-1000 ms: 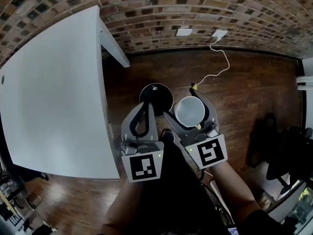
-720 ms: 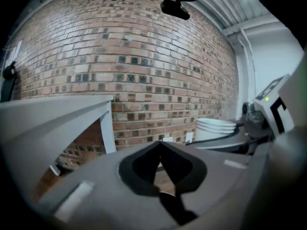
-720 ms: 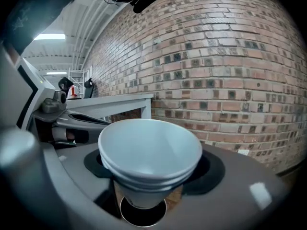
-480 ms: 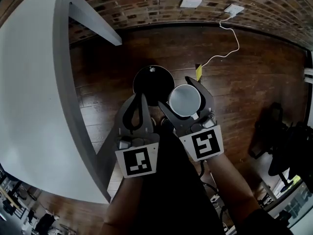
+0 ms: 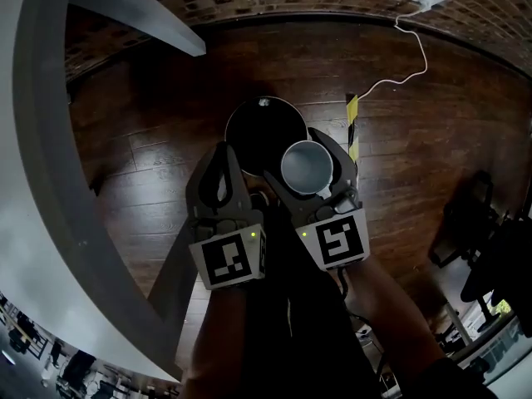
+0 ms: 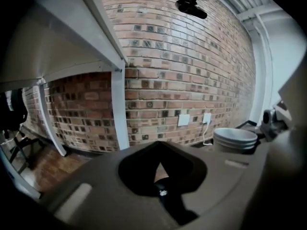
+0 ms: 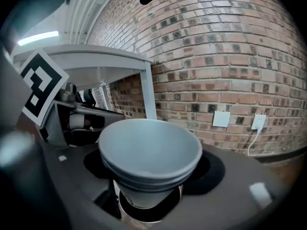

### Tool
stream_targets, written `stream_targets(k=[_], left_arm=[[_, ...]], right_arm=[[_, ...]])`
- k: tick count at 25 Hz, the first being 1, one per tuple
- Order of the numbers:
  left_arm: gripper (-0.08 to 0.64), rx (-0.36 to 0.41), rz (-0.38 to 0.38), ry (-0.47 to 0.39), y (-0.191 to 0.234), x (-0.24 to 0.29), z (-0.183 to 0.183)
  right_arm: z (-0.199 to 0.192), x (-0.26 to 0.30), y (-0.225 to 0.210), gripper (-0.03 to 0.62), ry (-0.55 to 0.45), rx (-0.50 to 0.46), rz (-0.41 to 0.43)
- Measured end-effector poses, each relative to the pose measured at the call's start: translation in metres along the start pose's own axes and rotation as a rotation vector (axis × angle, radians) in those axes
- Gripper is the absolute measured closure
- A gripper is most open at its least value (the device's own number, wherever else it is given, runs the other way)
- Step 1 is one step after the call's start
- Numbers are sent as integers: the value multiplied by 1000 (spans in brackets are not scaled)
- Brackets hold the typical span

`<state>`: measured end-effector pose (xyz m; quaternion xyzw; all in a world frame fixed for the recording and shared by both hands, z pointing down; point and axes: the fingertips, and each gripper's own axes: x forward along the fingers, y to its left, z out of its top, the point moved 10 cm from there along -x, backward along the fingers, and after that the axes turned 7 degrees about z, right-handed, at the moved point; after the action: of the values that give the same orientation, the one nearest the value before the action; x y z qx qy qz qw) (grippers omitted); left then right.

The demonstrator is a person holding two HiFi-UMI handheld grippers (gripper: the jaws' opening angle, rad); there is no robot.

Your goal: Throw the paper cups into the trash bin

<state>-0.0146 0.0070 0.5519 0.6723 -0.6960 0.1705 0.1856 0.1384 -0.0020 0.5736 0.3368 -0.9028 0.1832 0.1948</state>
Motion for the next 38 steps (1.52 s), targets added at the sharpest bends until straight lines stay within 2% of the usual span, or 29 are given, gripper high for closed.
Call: stream_targets(k=[5, 14, 20, 26, 31, 38], left_arm=[[555, -12, -2, 35, 1, 13, -23], [555, -25, 39, 135, 9, 24, -70], [555, -22, 67, 160, 11, 32, -87], [555, -8, 39, 157, 9, 32, -99], [555, 35, 50, 173, 13, 32, -113], [555, 44, 45, 213, 13, 28, -126]], right_arm=[[-33, 20, -6, 216, 33, 32, -3], [-83, 50, -9, 216, 96, 54, 3], [-111, 62, -5, 216, 150, 121, 13], [-121, 66, 0, 215, 176, 114, 22], [-125, 71, -1, 213, 186, 127, 26], [-139, 79, -3, 206, 246, 145, 42]])
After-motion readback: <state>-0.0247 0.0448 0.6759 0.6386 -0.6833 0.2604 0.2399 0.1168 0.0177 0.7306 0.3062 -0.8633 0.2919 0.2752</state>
